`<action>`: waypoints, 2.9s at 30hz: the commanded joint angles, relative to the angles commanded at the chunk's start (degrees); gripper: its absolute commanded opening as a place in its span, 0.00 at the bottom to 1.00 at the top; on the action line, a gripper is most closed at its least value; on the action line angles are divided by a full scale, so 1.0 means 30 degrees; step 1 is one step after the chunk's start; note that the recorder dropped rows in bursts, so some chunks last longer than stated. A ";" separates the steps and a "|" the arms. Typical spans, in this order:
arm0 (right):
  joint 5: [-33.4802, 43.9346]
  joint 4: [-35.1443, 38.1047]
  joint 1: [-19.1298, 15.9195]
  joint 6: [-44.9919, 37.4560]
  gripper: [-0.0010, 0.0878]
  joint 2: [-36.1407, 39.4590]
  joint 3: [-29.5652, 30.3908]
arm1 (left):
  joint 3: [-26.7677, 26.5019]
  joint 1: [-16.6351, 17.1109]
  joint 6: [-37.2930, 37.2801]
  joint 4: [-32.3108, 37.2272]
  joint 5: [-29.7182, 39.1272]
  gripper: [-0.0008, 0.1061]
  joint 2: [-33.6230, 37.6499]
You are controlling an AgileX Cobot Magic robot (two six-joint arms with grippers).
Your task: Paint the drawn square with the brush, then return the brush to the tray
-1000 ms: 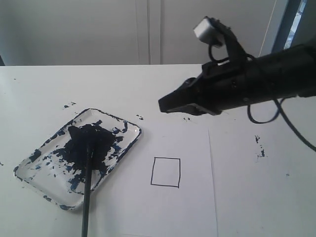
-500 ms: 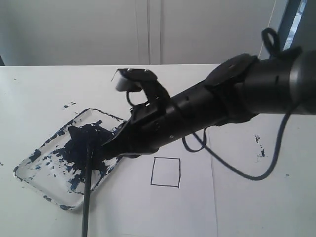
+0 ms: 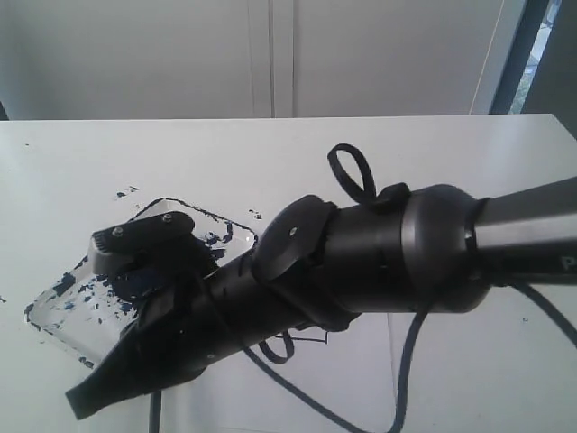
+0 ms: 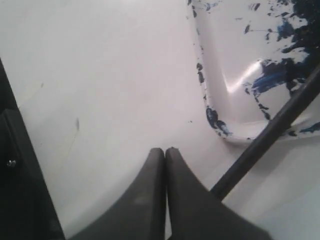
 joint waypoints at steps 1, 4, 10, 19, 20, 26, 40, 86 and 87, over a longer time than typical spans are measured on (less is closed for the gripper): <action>-0.0675 -0.0196 0.0093 0.0260 0.01 -0.0138 0.0455 | 0.0000 -0.0100 0.0000 0.0000 0.0039 0.01 0.0000; -0.1521 -0.0229 0.0093 0.0334 0.01 -0.0789 0.1694 | 0.0000 -0.0634 0.0280 0.0037 0.0073 0.01 0.0000; -0.3548 -0.0229 0.0515 0.1127 0.01 -0.3402 0.4603 | 0.0000 -0.1078 0.0543 0.0280 0.0200 0.01 0.0000; -0.8071 -0.0229 0.4499 0.2340 0.01 -0.4035 0.5486 | 0.0000 -0.1078 0.0543 0.0274 0.0166 0.01 0.0000; -0.9121 -0.0229 0.5066 0.2340 0.01 -0.3762 0.5486 | 0.0000 -0.1078 0.0543 0.0274 0.0166 0.01 0.0000; -1.3079 -0.0229 0.7067 0.4172 0.01 -0.2394 0.5486 | 0.0000 -0.1078 0.0543 0.0274 0.0327 0.01 0.0000; -1.1758 -0.0530 0.8075 0.5385 0.07 -0.0720 0.4545 | 0.0000 -0.1078 0.0508 0.0120 0.0368 0.01 0.0000; -1.2890 0.7052 0.8275 -0.0089 0.01 0.1842 0.3022 | 0.0000 -0.1078 0.0470 0.0074 0.0403 0.01 0.0000; -1.3426 0.8323 0.8275 -0.1379 0.01 0.1842 0.3022 | 0.0000 -0.1078 0.0470 0.0074 0.0443 0.01 0.0000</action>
